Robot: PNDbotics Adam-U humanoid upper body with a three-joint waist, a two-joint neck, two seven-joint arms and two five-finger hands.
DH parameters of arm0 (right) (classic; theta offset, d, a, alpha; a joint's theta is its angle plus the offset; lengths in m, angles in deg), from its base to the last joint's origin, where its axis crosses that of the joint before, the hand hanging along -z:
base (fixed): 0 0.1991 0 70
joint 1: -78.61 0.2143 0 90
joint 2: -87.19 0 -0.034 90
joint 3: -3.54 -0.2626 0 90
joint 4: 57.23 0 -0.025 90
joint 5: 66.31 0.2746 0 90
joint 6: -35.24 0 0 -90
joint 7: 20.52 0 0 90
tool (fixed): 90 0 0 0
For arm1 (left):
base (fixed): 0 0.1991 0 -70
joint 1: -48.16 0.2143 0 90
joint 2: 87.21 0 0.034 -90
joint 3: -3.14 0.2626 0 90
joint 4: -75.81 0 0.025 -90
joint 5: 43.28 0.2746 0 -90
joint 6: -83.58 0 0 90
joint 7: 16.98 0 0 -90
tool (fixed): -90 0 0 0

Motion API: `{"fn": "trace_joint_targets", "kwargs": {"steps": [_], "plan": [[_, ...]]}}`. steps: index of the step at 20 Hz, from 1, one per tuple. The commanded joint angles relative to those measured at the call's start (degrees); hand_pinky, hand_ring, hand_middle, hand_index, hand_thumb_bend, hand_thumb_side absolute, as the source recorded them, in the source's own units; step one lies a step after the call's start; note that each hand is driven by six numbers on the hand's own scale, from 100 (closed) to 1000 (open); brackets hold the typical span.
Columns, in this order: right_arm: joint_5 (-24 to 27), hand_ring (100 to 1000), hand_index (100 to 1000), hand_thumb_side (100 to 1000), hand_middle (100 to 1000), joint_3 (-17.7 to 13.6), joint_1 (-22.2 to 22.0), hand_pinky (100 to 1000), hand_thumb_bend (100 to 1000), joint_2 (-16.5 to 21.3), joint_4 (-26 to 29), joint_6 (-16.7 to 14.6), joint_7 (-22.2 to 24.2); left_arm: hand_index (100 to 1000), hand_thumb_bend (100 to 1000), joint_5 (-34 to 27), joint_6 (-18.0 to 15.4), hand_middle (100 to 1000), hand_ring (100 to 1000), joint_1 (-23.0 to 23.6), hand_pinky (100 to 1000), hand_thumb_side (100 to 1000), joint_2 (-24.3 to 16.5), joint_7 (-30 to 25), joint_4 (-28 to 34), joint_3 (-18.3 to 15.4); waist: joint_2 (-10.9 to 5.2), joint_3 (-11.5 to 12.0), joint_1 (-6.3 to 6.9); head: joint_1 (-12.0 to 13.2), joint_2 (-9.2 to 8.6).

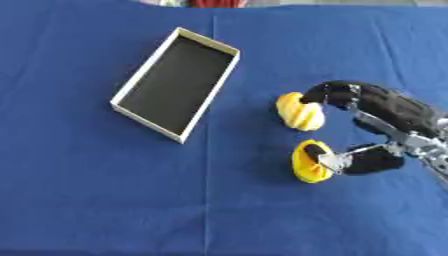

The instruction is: Pick up objects on the table and place them in the box.

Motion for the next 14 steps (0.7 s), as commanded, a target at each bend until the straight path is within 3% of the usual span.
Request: {"fn": "trace_joint_targets", "kwargs": {"steps": [1,8,14], "plan": [[-1.11,916,894,462,827,-0.79,-0.71,858,273,2.11,0.94,-0.62,0.36,951,176,0.38,0.06,866,861,-0.08,1000,959,-2.2,0.01,1.1,-0.77,-1.13,-0.14,-0.07,0.28,0.52],[-0.77,920,900,441,828,0.16,-2.11,858,274,1.15,0.94,-0.57,2.72,951,176,0.28,0.09,866,861,-0.34,1000,959,-2.16,-0.06,1.1,-0.6,-1.21,-0.15,-0.03,-0.1,0.66],[-1.28,925,907,416,833,1.01,-1.67,860,282,0.38,0.94,1.66,4.34,950,176,0.11,0.07,866,860,-0.45,1000,959,-1.95,-0.18,1.1,-0.41,-1.07,0.05,0.04,-0.96,0.56]]}}
